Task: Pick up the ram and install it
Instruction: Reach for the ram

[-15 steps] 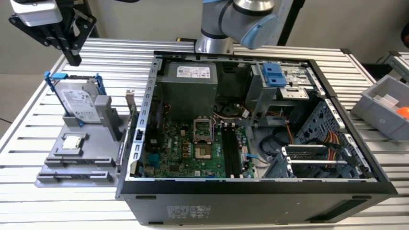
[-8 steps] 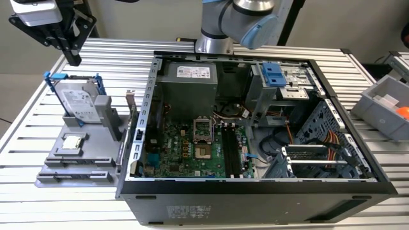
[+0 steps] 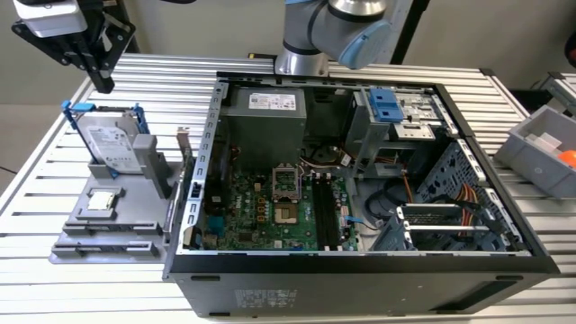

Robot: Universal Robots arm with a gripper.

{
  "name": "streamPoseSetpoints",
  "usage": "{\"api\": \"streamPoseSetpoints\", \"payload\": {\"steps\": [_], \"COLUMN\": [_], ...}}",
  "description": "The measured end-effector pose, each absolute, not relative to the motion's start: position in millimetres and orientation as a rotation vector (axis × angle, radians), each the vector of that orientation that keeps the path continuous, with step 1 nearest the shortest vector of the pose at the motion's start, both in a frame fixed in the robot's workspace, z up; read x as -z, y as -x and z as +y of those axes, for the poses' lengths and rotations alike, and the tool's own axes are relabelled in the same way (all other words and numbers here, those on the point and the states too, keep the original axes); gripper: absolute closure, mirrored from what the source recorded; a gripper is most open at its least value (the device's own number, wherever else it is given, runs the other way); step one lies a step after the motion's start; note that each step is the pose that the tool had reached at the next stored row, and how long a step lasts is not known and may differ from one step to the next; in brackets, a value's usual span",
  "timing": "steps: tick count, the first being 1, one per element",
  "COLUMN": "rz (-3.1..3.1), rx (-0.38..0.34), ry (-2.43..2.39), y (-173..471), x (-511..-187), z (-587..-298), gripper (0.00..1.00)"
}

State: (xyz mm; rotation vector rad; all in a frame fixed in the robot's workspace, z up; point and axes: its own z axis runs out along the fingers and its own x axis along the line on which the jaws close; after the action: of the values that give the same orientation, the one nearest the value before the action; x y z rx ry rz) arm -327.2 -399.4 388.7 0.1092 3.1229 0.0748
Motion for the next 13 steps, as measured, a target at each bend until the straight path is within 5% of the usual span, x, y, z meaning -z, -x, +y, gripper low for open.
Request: {"api": "streamPoseSetpoints", "payload": {"steps": [13], "rz": [3.123], "rx": [-0.075], "ry": [-0.109], "y": [327.2], "x": [-388.7], "z": [-403.8], "gripper": [1.0]}}
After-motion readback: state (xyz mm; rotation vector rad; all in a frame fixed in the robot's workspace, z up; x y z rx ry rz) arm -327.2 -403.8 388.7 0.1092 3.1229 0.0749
